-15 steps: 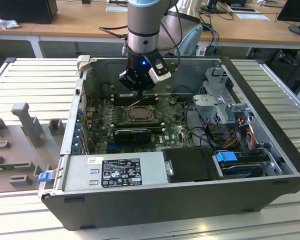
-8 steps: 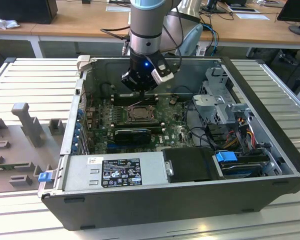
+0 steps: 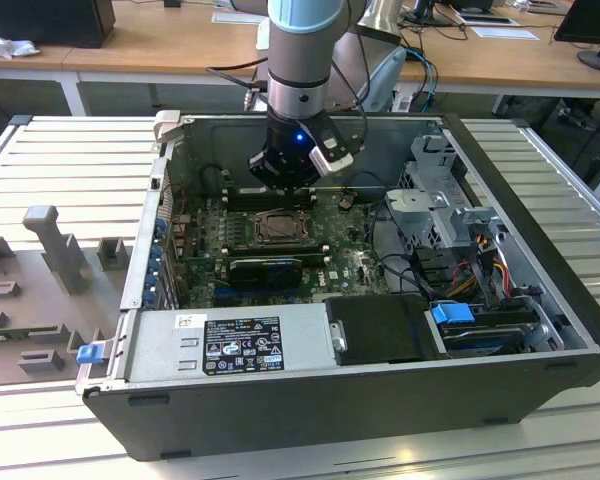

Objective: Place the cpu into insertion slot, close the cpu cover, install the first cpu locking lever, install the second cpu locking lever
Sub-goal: 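Install the first cpu locking lever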

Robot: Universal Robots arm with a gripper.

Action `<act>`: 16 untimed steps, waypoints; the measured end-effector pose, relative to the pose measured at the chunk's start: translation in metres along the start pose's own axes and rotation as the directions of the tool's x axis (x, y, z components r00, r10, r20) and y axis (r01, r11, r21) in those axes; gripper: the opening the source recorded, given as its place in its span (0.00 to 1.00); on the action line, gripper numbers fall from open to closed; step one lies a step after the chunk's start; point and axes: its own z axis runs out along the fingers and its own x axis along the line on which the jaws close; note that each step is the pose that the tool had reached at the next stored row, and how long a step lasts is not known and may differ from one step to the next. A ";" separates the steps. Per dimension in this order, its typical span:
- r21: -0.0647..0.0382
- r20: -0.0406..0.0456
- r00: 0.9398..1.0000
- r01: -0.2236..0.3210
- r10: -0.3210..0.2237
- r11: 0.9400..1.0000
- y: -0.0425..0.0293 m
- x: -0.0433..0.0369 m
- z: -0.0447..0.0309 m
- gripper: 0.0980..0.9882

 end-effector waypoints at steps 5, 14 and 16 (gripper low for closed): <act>0.004 0.000 1.000 0.001 -0.001 1.000 -0.0004 -0.0010 0.0044 0.01; 0.013 -0.001 1.000 0.001 -0.001 1.000 -0.0010 -0.0009 0.0105 0.01; 0.008 -0.001 1.000 0.002 -0.002 1.000 -0.0009 -0.0009 0.0107 0.01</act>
